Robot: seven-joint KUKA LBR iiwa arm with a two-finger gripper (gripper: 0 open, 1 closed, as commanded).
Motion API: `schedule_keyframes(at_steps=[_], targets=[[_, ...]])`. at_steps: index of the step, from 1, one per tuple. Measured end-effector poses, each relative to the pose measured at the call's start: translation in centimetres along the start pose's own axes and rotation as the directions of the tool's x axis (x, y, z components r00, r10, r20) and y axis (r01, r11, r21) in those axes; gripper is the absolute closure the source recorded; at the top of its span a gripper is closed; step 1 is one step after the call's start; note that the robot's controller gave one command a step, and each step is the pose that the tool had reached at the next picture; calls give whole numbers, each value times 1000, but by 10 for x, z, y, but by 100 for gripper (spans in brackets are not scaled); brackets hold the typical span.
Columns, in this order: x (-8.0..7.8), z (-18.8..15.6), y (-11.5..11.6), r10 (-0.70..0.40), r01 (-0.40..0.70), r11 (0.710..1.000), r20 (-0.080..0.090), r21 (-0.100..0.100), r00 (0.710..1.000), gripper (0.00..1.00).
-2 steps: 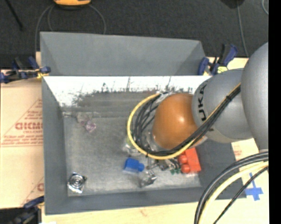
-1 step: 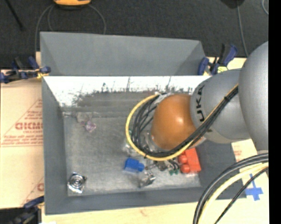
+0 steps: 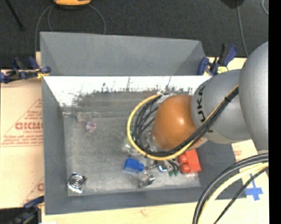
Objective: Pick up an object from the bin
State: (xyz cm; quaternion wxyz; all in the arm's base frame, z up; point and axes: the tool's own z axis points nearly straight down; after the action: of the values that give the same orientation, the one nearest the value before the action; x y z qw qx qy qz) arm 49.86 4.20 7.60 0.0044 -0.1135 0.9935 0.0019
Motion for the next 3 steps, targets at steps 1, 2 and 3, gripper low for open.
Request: schedule_keyframes(at_steps=[1,2,3], targets=[[-5,1,2,0,0,1000,-10,0,1000,0],[-6,1,3,-9,9,1000,-9,2,1000,0],[-3,1,3,106,-106,994,-4,2,994,0]])
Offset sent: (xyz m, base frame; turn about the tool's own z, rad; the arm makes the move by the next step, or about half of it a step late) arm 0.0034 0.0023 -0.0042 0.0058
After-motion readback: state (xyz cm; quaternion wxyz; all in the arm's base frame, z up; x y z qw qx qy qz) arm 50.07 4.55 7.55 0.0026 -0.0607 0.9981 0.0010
